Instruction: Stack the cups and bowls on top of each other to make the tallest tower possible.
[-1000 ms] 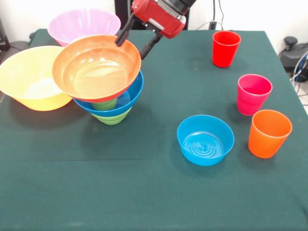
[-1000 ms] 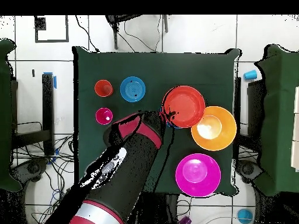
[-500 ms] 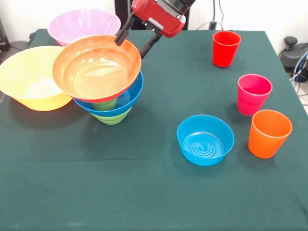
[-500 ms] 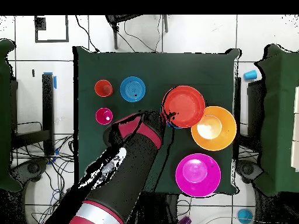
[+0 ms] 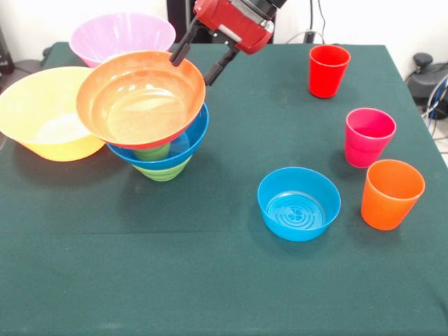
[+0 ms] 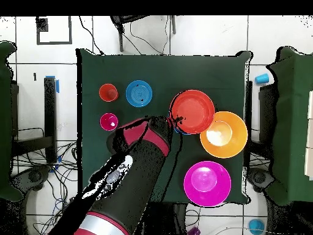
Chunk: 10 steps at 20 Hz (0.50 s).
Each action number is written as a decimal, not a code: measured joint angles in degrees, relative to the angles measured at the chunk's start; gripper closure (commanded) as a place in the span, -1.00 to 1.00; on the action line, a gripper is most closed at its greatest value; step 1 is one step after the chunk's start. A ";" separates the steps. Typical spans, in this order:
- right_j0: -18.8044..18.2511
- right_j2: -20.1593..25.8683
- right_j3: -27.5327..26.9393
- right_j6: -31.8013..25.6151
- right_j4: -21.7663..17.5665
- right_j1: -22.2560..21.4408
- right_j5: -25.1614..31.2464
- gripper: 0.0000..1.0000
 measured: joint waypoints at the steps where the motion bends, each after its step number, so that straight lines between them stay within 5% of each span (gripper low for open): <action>1: -0.13 0.26 0.02 0.00 0.17 -0.28 0.00 -1.00; 10: -1.72 3.00 0.60 0.00 2.16 -2.92 0.01 -1.00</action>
